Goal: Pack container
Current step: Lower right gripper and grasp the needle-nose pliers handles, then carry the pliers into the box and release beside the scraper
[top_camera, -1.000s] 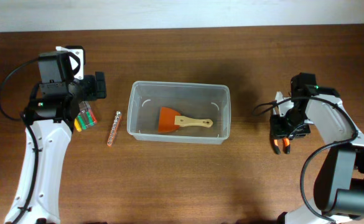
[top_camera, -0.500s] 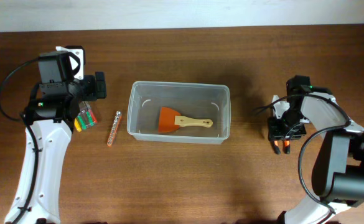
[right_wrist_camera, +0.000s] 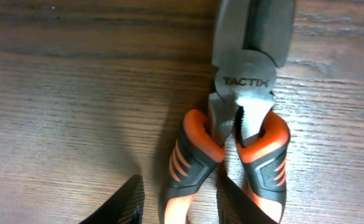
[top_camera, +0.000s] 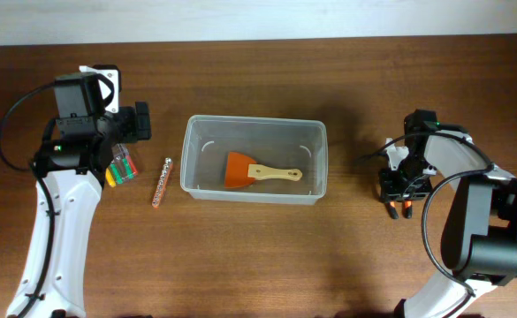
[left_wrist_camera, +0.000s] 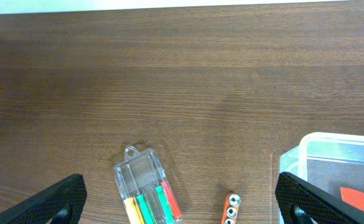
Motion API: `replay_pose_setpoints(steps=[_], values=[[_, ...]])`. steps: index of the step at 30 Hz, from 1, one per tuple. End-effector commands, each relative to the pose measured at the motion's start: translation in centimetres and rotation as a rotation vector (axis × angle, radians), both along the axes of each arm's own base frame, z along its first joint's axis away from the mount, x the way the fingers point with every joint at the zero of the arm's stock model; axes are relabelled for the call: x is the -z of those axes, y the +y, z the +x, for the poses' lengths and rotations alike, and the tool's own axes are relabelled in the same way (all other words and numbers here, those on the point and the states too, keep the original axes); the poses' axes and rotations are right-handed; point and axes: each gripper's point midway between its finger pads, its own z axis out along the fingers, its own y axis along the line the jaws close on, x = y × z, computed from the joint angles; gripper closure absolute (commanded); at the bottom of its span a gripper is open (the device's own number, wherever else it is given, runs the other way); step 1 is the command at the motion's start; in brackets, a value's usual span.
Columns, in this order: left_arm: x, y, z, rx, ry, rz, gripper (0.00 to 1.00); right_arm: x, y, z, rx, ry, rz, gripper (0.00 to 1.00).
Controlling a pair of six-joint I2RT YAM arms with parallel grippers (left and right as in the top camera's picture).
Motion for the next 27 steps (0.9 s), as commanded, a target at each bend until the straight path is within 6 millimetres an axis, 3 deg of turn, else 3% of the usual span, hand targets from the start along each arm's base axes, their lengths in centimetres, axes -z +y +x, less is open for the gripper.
replay_pose_setpoints(steps=[1, 3, 4, 10, 14, 18, 22, 27], values=[[-1.2, 0.4, 0.3, -0.001, -0.025, 0.021, 0.01, 1.1, 0.1, -0.6, 0.009, 0.039, 0.006, 0.67], [-1.2, 0.4, 0.3, -0.001, -0.025, 0.021, 0.01, 1.1, 0.1, -0.6, 0.009, 0.042, 0.006, 0.81], [-1.2, 0.4, 0.3, -0.001, -0.025, 0.021, 0.01, 1.1, 0.1, -0.6, 0.009, 0.042, 0.007, 0.83], [-1.2, 0.4, 0.3, -0.001, -0.025, 0.021, 0.01, 0.9, 0.1, -0.4, 0.009, 0.036, 0.009, 0.87], [-1.2, 0.4, 0.3, -0.001, -0.025, 0.021, 0.01, -1.2, -0.2, 1.5, 0.008, -0.018, 0.001, 0.88], [-1.2, 0.4, 0.3, -0.001, -0.025, 0.021, 0.01, -5.8, -0.8, 5.3, 0.004, -0.128, -0.017, 0.88], [-1.2, 0.4, 0.3, -0.001, -0.025, 0.021, 0.01, -12.2, -1.3, 9.6, -0.015, -0.271, -0.038, 0.88], [-1.2, 0.4, 0.3, -0.001, -0.025, 0.021, 0.01, -20.8, 0.6, 13.1, -0.157, -0.461, -0.064, 0.87]])
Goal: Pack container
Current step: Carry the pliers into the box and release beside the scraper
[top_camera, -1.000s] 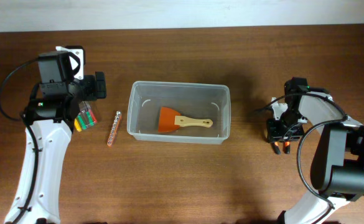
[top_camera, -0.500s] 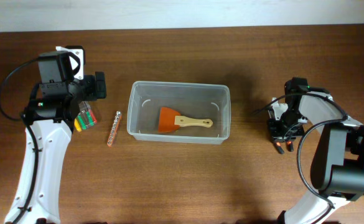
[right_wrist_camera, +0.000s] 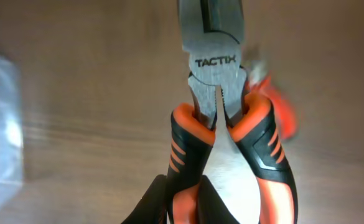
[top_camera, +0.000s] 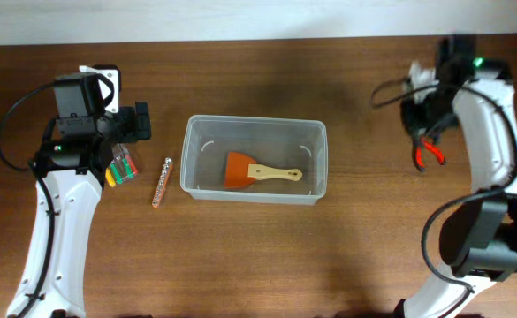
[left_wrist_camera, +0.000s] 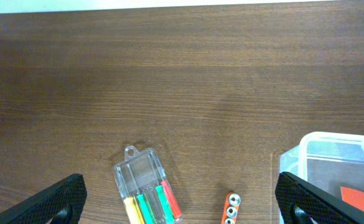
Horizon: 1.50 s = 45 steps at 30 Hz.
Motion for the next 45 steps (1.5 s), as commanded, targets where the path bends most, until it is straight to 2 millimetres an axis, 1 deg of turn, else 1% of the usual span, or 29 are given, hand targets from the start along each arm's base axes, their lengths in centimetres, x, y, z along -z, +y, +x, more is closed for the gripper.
replay_pose_setpoints(steps=[1, 2, 3, 4, 6, 8, 10, 11, 13, 14, 15, 18, 19, 21, 23, 24, 26, 30, 34, 39, 45], values=[[-1.2, 0.4, 0.3, -0.001, -0.026, 0.021, 0.01, -6.2, 2.7, 2.1, -0.139, -0.157, -0.031, 0.88], [-1.2, 0.4, 0.3, -0.001, -0.026, 0.021, 0.01, -7.8, 4.2, 2.5, -0.196, -0.196, -0.027, 0.88], [-1.2, 0.4, 0.3, 0.0, -0.026, 0.021, 0.01, -8.6, 5.2, 2.7, -0.237, -0.216, -0.022, 0.88], [-1.2, 0.4, 0.3, 0.0, -0.026, 0.021, 0.01, -9.6, 6.8, 2.8, -0.3, -0.241, -0.01, 0.88], [-1.2, 0.4, 0.3, 0.0, -0.026, 0.021, 0.01, -10.9, 10.2, 2.7, -0.42, -0.279, 0.014, 0.88], [-1.2, 0.4, 0.3, -0.001, -0.026, 0.021, 0.01, -11.3, 13.1, 2.4, -0.511, -0.295, 0.026, 0.89], [-1.2, 0.4, 0.3, 0.0, -0.026, 0.021, 0.01, -11.1, 17.6, 1.1, -0.671, -0.29, 0.035, 0.93], [-1.2, 0.4, 0.3, 0.0, -0.025, 0.021, 0.01, -10.9, 19.0, 0.5, -0.732, -0.282, 0.039, 0.95], [-1.2, 0.4, 0.3, 0.0, -0.026, 0.021, 0.01, -10.7, 21.5, -0.8, -0.835, -0.269, 0.037, 0.96], [-1.2, 0.4, 0.3, -0.001, -0.026, 0.021, 0.01, -10.5, 23.1, -1.7, -0.902, -0.26, 0.036, 0.96], [-1.2, 0.4, 0.3, 0.0, -0.026, 0.021, 0.01, -10.3, 24.3, -2.4, -0.954, -0.254, 0.033, 0.96], [-1.2, 0.4, 0.3, 0.0, -0.026, 0.021, 0.01, -9.2, 26.5, -4.0, -1.057, -0.223, 0.032, 0.96], [-1.2, 0.4, 0.3, -0.001, -0.026, 0.021, 0.01, -7.9, 27.5, -4.9, -1.097, -0.185, 0.035, 0.96], [-1.2, 0.4, 0.3, -0.001, -0.026, 0.021, 0.01, -6.2, 28.1, -5.7, -1.118, -0.136, 0.04, 0.96], [-1.2, 0.4, 0.3, 0.0, -0.026, 0.021, 0.01, -2.3, 28.4, -6.2, -1.13, -0.044, 0.046, 0.96], [-1.2, 0.4, 0.3, 0.0, -0.026, 0.021, 0.01, -1.1, 28.4, -6.3, -1.13, -0.019, 0.046, 0.96], [-1.2, 0.4, 0.3, 0.0, -0.026, 0.021, 0.01, 1.1, 28.2, -6.4, -1.126, 0.022, 0.049, 0.96], [-1.2, 0.4, 0.3, 0.0, -0.025, 0.021, 0.01, 4.8, 28.2, -6.5, -1.125, 0.073, 0.053, 0.96], [-1.2, 0.4, 0.3, 0.0, -0.026, 0.021, 0.01, 6.8, 28.4, -6.4, -1.125, 0.096, 0.062, 0.96], [-1.2, 0.4, 0.3, 0.0, -0.026, 0.021, 0.01, 8.7, 28.9, -6.4, -1.125, 0.127, 0.09, 0.96], [-1.2, 0.4, 0.3, 0.0, -0.026, 0.021, 0.01, 11.3, 29.2, -6.9, -1.122, 0.194, 0.126, 0.96]])
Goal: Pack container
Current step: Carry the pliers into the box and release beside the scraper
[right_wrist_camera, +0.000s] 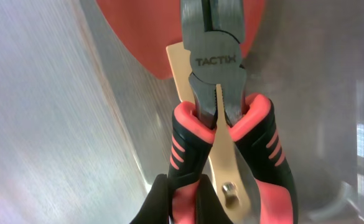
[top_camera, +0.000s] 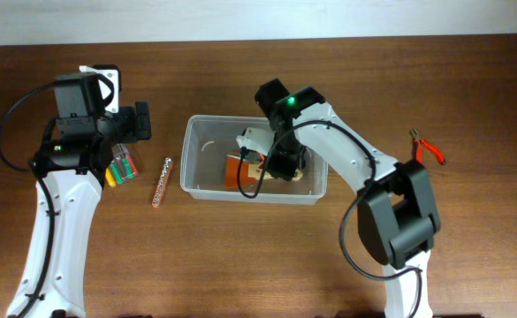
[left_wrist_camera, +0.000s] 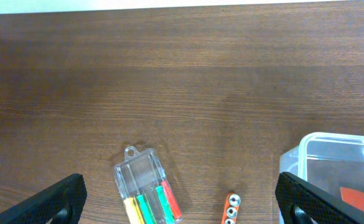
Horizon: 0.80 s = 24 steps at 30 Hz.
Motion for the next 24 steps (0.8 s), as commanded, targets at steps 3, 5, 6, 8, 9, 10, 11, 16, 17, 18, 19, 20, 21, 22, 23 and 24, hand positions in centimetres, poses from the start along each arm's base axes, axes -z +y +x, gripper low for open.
replay_pose_setpoints(steps=[3, 5, 6, 8, 9, 10, 11, 16, 17, 18, 19, 20, 21, 22, 23, 24], values=[[-1.2, 0.4, 0.3, 0.0, -0.025, 0.021, 0.01, 2.5, 0.7, -0.8, -0.008, 0.081, 0.019, 0.95], [-1.2, 0.4, 0.3, -0.001, -0.025, 0.021, 0.01, 2.7, 0.9, -0.9, -0.007, 0.095, 0.028, 0.94], [-1.2, 0.4, 0.3, -0.001, -0.025, 0.021, 0.01, 2.8, 0.9, -0.9, -0.007, 0.094, 0.029, 0.89], [-1.2, 0.4, 0.3, -0.001, -0.025, 0.021, 0.01, 2.8, 1.0, -0.8, -0.007, 0.091, 0.03, 0.69], [-1.2, 0.4, 0.3, 0.0, -0.025, 0.021, 0.01, 2.7, 1.0, -0.8, -0.007, 0.09, 0.031, 0.66], [-1.2, 0.4, 0.3, -0.001, -0.025, 0.021, 0.01, 2.7, 1.0, -0.8, -0.007, 0.09, 0.031, 0.66], [-1.2, 0.4, 0.3, -0.001, -0.025, 0.021, 0.01, 2.7, 1.0, -0.8, -0.006, 0.091, 0.03, 0.65], [-1.2, 0.4, 0.3, 0.0, -0.025, 0.021, 0.01, 2.2, 1.1, -0.7, 0.039, 0.094, 0.028, 0.61], [-1.2, 0.4, 0.3, 0.0, -0.025, 0.021, 0.01, 1.6, 1.3, -0.4, 0.049, 0.089, 0.034, 0.6], [-1.2, 0.4, 0.3, 0.0, -0.025, 0.021, 0.01, 0.9, 1.5, -0.2, 0.051, 0.081, 0.043, 0.59], [-1.2, 0.4, 0.3, 0.0, -0.025, 0.021, 0.01, 0.1, 1.7, 0.1, 0.05, 0.072, 0.052, 0.58], [-1.2, 0.4, 0.3, 0.0, -0.025, 0.021, 0.01, -0.8, 1.9, 0.4, 0.05, 0.062, 0.061, 0.57], [-1.2, 0.4, 0.3, 0.0, -0.025, 0.021, 0.01, -2.6, 2.2, 1.0, 0.049, 0.037, 0.076, 0.56], [-1.2, 0.4, 0.3, 0.0, -0.025, 0.021, 0.01, -3.9, 2.4, 1.4, 0.048, 0.018, 0.086, 0.56], [-1.2, 0.4, 0.3, 0.0, -0.025, 0.021, 0.01, -5.3, 2.6, 1.8, 0.048, -0.002, 0.098, 0.56], [-1.2, 0.4, 0.3, 0.0, -0.025, 0.021, 0.01, -7.9, 2.6, 2.8, 0.07, -0.048, 0.113, 0.56]])
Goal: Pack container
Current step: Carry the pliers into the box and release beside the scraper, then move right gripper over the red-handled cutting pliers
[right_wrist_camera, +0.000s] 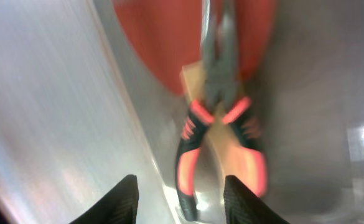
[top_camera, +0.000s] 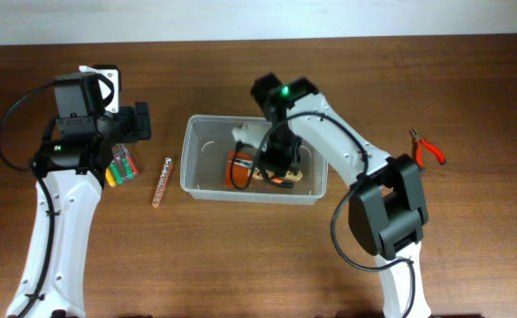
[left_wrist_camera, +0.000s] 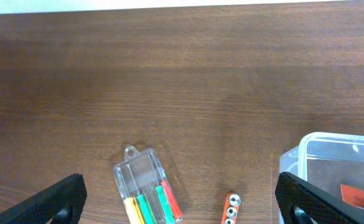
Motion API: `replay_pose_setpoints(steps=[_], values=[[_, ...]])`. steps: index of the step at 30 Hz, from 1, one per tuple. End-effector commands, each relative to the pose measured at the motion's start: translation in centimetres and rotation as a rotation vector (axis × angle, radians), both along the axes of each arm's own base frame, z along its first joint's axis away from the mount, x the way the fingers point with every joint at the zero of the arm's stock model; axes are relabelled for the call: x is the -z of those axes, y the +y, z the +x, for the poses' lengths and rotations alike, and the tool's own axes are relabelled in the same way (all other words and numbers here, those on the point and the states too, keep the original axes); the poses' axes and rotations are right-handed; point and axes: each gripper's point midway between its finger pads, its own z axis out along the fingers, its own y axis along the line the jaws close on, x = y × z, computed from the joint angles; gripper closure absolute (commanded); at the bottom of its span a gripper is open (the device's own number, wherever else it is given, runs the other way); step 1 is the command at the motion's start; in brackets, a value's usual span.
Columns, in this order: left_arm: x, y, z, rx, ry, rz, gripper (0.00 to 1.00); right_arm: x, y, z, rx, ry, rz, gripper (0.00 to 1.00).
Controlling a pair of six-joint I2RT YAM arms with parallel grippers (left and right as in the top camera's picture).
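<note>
The clear plastic container [top_camera: 314,132] stands mid-table. Inside it lies an orange spatula [right_wrist_camera: 163,37] with a wooden handle. The black-and-orange pliers [right_wrist_camera: 222,124] rest on top of the spatula, blurred in the right wrist view. My right gripper [right_wrist_camera: 180,180] hovers open just above them inside the container, its fingers apart from the handles. My left gripper [top_camera: 140,123] hangs open left of the container, above a clear case of coloured bits [left_wrist_camera: 147,186] and an orange bit strip [left_wrist_camera: 231,205].
Small red pliers [top_camera: 426,147] lie on the table at the far right. The container's corner [left_wrist_camera: 331,149] shows at the right of the left wrist view. The white wall edge runs along the table's back.
My right gripper has opened and let go of the black-and-orange pliers, which now lie on the spatula in the container. The gripper sits slightly higher. My left arm has not moved.
My right gripper stood open around the pliers' handles on the table at the right. Then it was shut on them, raised at the back right. Then it held them low inside the container, and now they lie there released.
</note>
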Motion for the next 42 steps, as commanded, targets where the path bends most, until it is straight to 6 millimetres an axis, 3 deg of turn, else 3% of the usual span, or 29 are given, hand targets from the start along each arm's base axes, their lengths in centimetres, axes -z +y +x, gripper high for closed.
replay_pose_setpoints(steps=[1, 2, 5, 8, 13, 20, 24, 28, 35, 39, 42], values=[[-1.2, 0.4, 0.3, 0.0, -0.025, 0.021, 0.01, -7.5, 1.1, 3.2, 0.068, -0.158, 0.08, 0.56], [-1.2, 0.4, 0.3, 0.0, -0.025, 0.021, 0.01, -10.1, 0.3, 4.6, 0.148, -0.222, 0.074, 0.56], [-1.2, 0.4, 0.3, -0.001, -0.025, 0.021, 0.01, -14.0, -2.7, 7.0, 0.291, -0.323, 0.05, 0.56], [-1.2, 0.4, 0.3, -0.001, -0.025, 0.021, 0.01, -15.9, -7.7, 9.2, 0.464, -0.384, -0.005, 0.56], [-1.2, 0.4, 0.3, 0.0, -0.025, 0.021, 0.01, -15.5, -17.7, 10.7, 0.684, -0.353, -0.096, 0.56], [-1.2, 0.4, 0.3, 0.0, -0.025, 0.021, 0.01, -14.6, -30.1, 10.3, 0.956, -0.291, -0.125, 0.56], [-1.2, 0.4, 0.3, 0.0, -0.025, 0.021, 0.01, -13.4, -34.4, 9.4, 1.062, -0.232, -0.104, 0.56], [-1.2, 0.4, 0.3, 0.0, -0.025, 0.021, 0.01, -10.2, -36.2, 7.7, 1.096, -0.126, -0.133, 0.57], [-1.2, 0.4, 0.3, 0.0, -0.025, 0.021, 0.01, -2.7, -35.3, 5.4, 1.018, 0.042, -0.166, 0.57], [-1.2, 0.4, 0.3, 0.0, -0.025, 0.021, 0.01, 0.1, -35.0, 4.4, 0.997, 0.086, -0.174, 0.57], [-1.2, 0.4, 0.3, 0.0, -0.025, 0.021, 0.01, 0.9, -34.8, 4.1, 0.982, 0.094, -0.167, 0.57]])
